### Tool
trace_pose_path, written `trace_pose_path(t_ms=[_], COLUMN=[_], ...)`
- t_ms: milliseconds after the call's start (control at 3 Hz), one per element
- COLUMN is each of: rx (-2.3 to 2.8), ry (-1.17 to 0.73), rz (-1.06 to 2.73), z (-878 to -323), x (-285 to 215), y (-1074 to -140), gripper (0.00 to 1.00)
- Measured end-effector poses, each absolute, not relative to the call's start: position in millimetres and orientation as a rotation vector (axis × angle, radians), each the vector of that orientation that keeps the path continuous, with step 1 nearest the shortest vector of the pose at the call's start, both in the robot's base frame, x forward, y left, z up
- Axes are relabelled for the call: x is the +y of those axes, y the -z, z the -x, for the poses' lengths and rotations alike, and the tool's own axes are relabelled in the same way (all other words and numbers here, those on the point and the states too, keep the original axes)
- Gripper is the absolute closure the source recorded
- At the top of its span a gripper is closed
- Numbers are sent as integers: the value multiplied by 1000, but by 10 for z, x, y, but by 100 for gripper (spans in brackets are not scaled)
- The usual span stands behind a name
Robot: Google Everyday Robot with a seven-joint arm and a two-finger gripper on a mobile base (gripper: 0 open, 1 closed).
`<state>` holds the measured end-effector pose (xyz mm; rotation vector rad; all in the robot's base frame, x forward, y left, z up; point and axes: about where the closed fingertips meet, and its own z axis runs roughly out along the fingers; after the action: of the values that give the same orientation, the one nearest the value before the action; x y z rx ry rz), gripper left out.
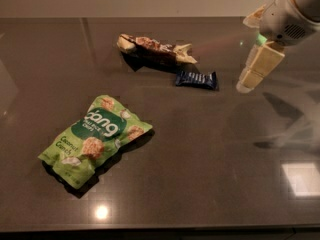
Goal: Move brown chip bag near green rice chip bag
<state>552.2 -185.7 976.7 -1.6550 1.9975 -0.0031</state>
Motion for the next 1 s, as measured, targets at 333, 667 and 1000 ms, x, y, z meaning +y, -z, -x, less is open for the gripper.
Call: trace_pose_path(t_ms=[333,667,1000], rx=[1954,1935,1927], ry=[-17,-54,-64], rz=[1615,1578,1540], z=[-6005,-6430,-6780], x=[-1671,-1387,-1091], y=[-9641,-9380,-9150], gripper=[0,0,0])
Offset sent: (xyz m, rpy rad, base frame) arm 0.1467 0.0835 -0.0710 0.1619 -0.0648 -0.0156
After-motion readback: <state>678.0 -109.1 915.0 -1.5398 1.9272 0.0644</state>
